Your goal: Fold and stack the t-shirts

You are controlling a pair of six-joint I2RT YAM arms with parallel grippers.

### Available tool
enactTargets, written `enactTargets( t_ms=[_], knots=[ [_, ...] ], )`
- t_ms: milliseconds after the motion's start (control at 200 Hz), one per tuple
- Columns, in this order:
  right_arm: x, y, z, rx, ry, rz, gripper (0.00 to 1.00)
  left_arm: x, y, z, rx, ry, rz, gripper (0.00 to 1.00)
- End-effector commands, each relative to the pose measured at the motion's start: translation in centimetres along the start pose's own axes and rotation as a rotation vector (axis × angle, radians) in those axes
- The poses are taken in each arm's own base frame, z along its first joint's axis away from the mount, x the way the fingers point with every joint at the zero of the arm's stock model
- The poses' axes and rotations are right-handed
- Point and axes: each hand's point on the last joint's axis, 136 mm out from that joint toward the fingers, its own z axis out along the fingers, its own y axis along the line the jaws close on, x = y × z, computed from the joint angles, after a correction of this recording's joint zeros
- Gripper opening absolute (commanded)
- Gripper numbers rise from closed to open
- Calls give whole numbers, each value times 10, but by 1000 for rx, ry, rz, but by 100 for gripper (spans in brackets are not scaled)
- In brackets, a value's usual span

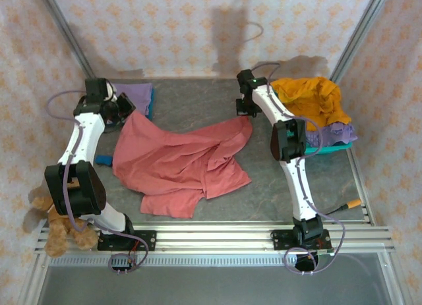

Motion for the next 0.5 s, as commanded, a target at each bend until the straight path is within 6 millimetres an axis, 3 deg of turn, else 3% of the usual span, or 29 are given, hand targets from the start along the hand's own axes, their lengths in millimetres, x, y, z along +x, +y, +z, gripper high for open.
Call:
enactTargets(
  t_ms=[0,135,265,491],
  knots=[
    [-28,-1,-110,-37,-196,25,0,-32,-34,-25,28,-62,105,0],
    [-28,-9,-188,-52,-343,48,0,-56,-65,-58,62,-128,176,0],
    [-21,-13,-248,-108,-497,79,0,-79,-87,-98,54,-203,325,0],
    [8,-20,-349,-228,-831,82,0,-94,-129,-167,149,-339,395,0]
  ],
)
